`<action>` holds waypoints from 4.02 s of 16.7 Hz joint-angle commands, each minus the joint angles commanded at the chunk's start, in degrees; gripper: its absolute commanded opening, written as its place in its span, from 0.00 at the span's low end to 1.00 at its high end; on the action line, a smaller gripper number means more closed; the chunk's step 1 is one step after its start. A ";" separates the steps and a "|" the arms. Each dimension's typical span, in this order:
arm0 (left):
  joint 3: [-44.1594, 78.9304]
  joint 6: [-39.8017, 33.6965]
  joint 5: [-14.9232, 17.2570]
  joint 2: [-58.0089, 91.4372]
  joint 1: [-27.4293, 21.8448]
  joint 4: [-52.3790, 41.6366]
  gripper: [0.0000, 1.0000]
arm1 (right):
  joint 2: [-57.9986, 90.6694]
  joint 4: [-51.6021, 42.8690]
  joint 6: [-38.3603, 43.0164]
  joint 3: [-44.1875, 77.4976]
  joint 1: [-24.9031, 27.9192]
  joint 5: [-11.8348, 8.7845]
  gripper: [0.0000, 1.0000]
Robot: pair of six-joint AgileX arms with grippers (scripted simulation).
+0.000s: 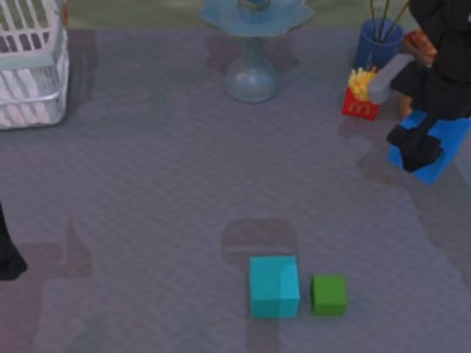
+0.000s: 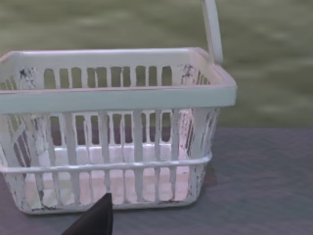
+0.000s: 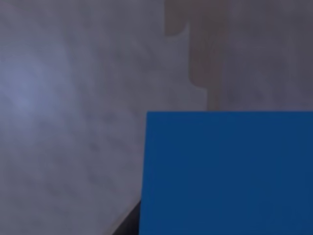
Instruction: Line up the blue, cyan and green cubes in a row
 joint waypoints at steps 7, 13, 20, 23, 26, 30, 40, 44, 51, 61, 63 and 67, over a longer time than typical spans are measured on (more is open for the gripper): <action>0.00 0.00 0.00 0.00 0.00 0.00 1.00 | 3.45 -3.40 1.16 6.74 12.40 -0.05 0.00; 0.00 0.00 0.00 0.00 0.00 0.00 1.00 | 8.71 -9.13 4.04 17.18 34.29 -0.11 0.00; 0.00 0.00 0.00 0.00 0.00 0.00 1.00 | 10.99 -12.02 5.93 23.28 47.05 0.11 0.00; 0.00 0.00 0.00 0.00 0.00 0.00 1.00 | 10.76 -11.95 6.00 23.13 46.91 0.03 0.00; 0.00 0.00 0.00 0.00 0.00 0.00 1.00 | 10.78 -9.54 5.89 20.80 47.04 0.00 0.00; 0.00 0.00 0.00 0.00 0.00 0.00 1.00 | 11.63 -0.52 6.10 12.95 47.03 0.02 0.00; 0.00 0.00 0.00 0.00 0.00 0.00 1.00 | 12.23 2.98 6.08 9.52 47.19 0.13 0.30; 0.00 0.00 0.00 0.00 0.00 0.00 1.00 | 12.23 2.98 6.08 9.52 47.19 0.13 0.60; 0.00 0.00 0.00 0.00 0.00 0.00 1.00 | 12.23 2.98 6.08 9.52 47.19 0.13 1.00; 0.00 0.00 0.00 0.00 0.00 0.00 1.00 | 11.99 0.67 5.85 11.86 47.40 0.08 1.00; 0.00 0.00 0.00 0.00 0.00 0.00 1.00 | 11.59 -3.81 5.93 15.74 47.44 0.04 1.00; 0.00 0.00 0.00 0.00 0.00 0.00 1.00 | 10.61 -11.31 5.97 22.12 47.53 0.09 1.00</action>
